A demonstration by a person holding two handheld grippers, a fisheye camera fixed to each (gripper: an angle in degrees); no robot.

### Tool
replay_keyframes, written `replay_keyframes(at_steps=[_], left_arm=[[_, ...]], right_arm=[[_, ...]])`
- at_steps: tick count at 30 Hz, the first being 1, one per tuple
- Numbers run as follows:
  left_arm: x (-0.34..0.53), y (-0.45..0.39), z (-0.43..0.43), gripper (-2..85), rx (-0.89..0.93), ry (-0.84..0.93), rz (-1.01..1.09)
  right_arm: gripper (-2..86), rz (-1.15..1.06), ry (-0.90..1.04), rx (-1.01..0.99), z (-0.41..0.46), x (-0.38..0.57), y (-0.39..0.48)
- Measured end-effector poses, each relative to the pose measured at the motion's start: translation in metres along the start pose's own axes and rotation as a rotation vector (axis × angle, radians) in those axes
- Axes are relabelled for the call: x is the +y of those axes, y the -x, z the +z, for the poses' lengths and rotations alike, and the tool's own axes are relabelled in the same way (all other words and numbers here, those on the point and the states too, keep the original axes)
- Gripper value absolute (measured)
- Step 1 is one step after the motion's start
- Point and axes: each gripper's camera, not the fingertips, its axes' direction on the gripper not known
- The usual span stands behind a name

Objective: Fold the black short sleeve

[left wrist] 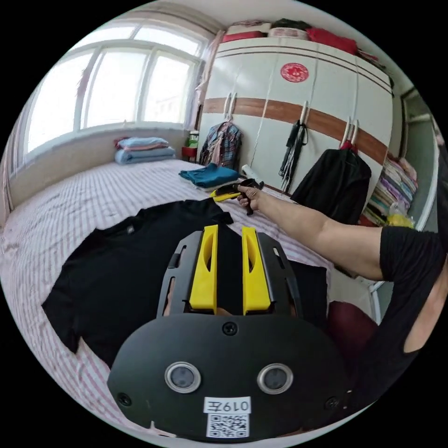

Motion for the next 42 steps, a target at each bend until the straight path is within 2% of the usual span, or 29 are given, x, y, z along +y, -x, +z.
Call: replay_keyframes(at_steps=[2,5,9,12,15,24,32,37,42], left_arm=[[-0.033,-0.039,0.048,6.9,0.031,-0.043,0.218],[-0.066,-0.081,0.123,7.4,-0.001,0.056,0.423],[-0.094,-0.119,0.199,7.8,-0.047,0.163,0.57],[-0.111,-0.148,0.25,7.9,-0.052,0.261,0.658],[-0.124,-0.172,0.293,7.3,-0.133,0.347,0.724],[-0.163,-0.216,0.358,4.9,-0.188,0.416,0.715],[-0.193,-0.227,0.388,1.0,-0.191,0.363,0.506],[-0.21,-0.224,0.387,0.6,-0.121,0.273,0.377],[-0.229,-0.206,0.401,0.7,0.023,0.325,0.286]], right_arm=[[9.5,-0.016,0.027,-0.021,0.003,-0.007,-0.009],[8.9,-0.033,0.026,-0.088,0.005,-0.015,-0.025],[7.9,-0.081,0.057,-0.137,0.013,-0.024,-0.037],[5.7,-0.093,0.026,-0.164,0.012,-0.02,-0.048],[2.5,-0.078,-0.021,-0.184,0.005,-0.017,-0.058],[0.8,-0.098,0.008,-0.156,0.01,-0.026,-0.059],[-0.1,-0.093,-0.053,-0.164,0.0,-0.027,-0.063],[-0.2,-0.055,-0.096,-0.179,-0.008,-0.027,-0.071],[-0.2,-0.04,-0.025,-0.132,-0.004,-0.035,-0.067]])
